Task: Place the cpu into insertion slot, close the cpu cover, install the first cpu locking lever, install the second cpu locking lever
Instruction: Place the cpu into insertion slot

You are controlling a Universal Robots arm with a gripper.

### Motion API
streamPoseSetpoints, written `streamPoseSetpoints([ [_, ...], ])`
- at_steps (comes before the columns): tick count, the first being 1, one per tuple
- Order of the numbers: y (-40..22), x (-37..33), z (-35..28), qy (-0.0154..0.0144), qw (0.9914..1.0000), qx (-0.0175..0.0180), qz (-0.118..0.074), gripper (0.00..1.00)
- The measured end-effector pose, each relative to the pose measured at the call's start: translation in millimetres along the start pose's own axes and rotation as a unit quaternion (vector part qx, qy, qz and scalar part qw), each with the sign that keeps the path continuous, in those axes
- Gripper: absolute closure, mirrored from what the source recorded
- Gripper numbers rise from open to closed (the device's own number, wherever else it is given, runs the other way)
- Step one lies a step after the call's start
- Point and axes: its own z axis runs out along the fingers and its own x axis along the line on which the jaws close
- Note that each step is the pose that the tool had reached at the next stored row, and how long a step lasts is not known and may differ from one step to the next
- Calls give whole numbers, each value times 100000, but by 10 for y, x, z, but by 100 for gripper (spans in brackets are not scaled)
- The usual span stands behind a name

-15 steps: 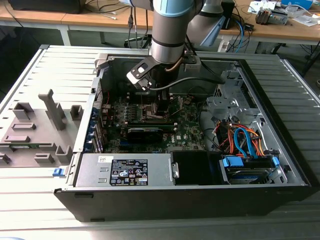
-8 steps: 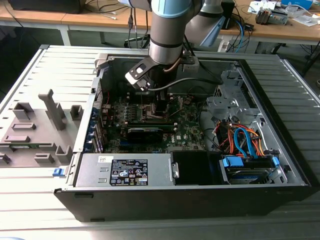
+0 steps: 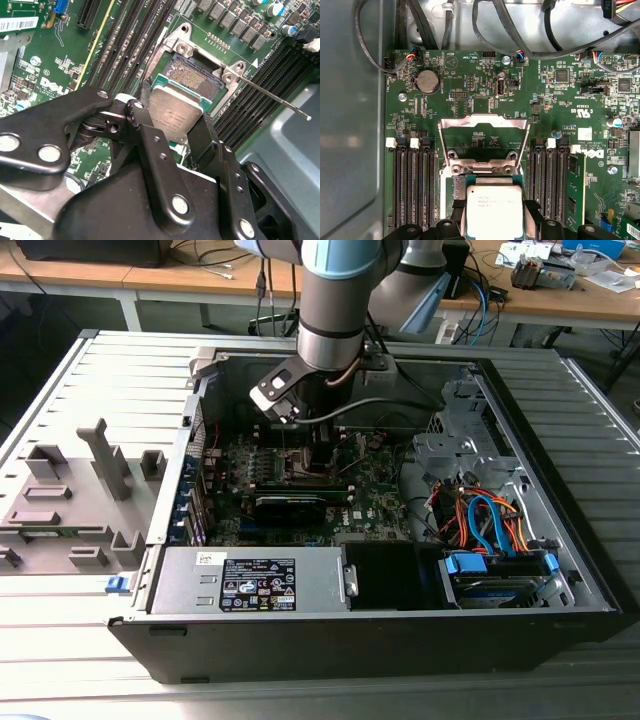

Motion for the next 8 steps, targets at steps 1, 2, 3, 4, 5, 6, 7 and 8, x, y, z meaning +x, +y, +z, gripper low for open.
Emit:
streamPoseSetpoints([
  [1,0,0,4,-1,100000,1,0,45],
  [2,-1,0,9,4,100000,-3,0,45],
  [3,-1,0,13,-1,100000,1,-1,45],
  [4,-1,0,17,1,100000,0,-1,45],
  [5,-1,0,21,-2,100000,1,-3,45],
  [6,-1,0,23,-3,100000,2,-1,45],
  [7,0,1,26,0,100000,1,-3,45],
  [8,0,1,30,0,100000,0,-1,45],
])
